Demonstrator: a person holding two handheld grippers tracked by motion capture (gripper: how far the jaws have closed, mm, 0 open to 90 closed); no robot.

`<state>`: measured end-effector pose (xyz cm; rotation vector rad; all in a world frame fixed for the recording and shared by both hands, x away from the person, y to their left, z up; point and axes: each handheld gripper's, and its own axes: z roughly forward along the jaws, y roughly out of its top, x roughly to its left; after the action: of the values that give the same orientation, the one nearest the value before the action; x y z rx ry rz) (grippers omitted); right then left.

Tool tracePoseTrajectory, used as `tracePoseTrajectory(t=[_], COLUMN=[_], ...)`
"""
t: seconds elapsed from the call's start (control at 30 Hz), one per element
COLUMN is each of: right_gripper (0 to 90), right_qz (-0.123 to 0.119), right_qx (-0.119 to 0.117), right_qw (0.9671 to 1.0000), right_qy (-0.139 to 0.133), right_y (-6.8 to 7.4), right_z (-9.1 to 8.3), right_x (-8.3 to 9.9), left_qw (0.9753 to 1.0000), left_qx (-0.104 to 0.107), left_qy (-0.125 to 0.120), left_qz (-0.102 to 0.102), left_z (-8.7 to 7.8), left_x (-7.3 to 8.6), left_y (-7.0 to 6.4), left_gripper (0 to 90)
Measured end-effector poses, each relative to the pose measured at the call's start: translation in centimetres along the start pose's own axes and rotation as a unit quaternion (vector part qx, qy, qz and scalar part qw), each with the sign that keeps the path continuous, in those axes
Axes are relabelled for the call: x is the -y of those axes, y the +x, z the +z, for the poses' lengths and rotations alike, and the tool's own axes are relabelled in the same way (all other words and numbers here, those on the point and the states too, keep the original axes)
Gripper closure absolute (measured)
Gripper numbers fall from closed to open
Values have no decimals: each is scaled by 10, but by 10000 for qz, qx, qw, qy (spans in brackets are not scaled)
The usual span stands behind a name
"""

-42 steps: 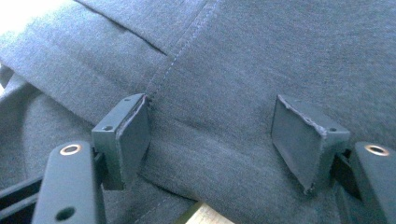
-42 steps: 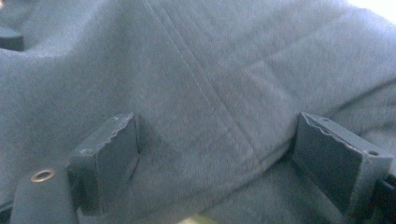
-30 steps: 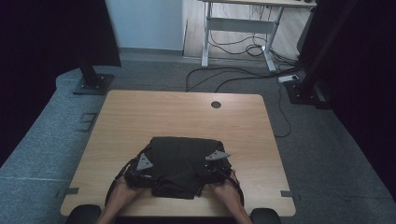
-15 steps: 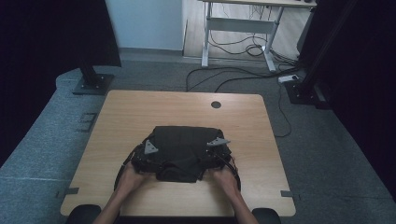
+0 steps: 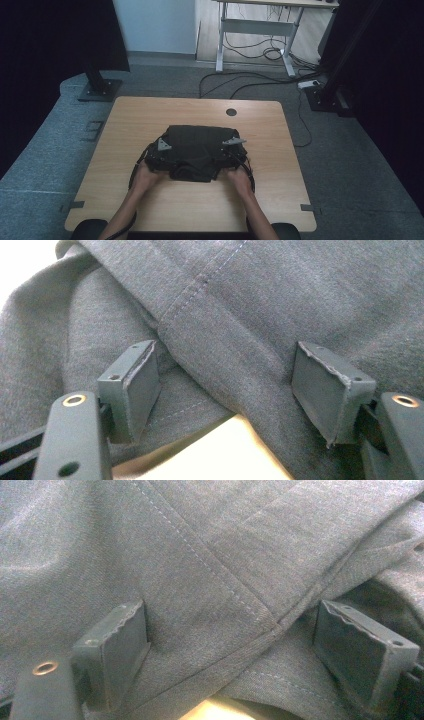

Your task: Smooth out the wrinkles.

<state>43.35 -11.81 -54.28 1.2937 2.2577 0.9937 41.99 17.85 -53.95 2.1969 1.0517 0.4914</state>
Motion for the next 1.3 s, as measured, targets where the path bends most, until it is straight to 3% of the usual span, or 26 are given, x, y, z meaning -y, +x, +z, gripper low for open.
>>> tracePoseTrajectory(t=[0.37,0.67,0.83,1.0,1.17,1.3], right_gripper=[138,136,135,132,106,70], right_qz=[52,58,-95,-212,-359,-426], right_qx=[-54,-156,-336,-548,-540,-393], right_qw=[9999,9999,9994,9980,9974,9976], right_qy=[-131,-39,-55,-222,-302,-368], right_y=[-7,-4,2,6,5,0], right_z=[7,1,-12,-35,-56,-76], right_x=[-3,-9,-12,-8,0,10], left_qw=[9998,9995,9992,9980,9974,9983], left_qx=[-71,119,210,410,423,267], left_qy=[-82,-83,-134,-217,-283,-305], left_qz=[-139,-282,-321,-435,-506,-411], left_z=[4,0,-13,-33,-52,-69], left_x=[-2,-5,-6,6,26,43], left_y=[2,6,4,5,8,9], left_gripper=[271,198,150,142,136,100])
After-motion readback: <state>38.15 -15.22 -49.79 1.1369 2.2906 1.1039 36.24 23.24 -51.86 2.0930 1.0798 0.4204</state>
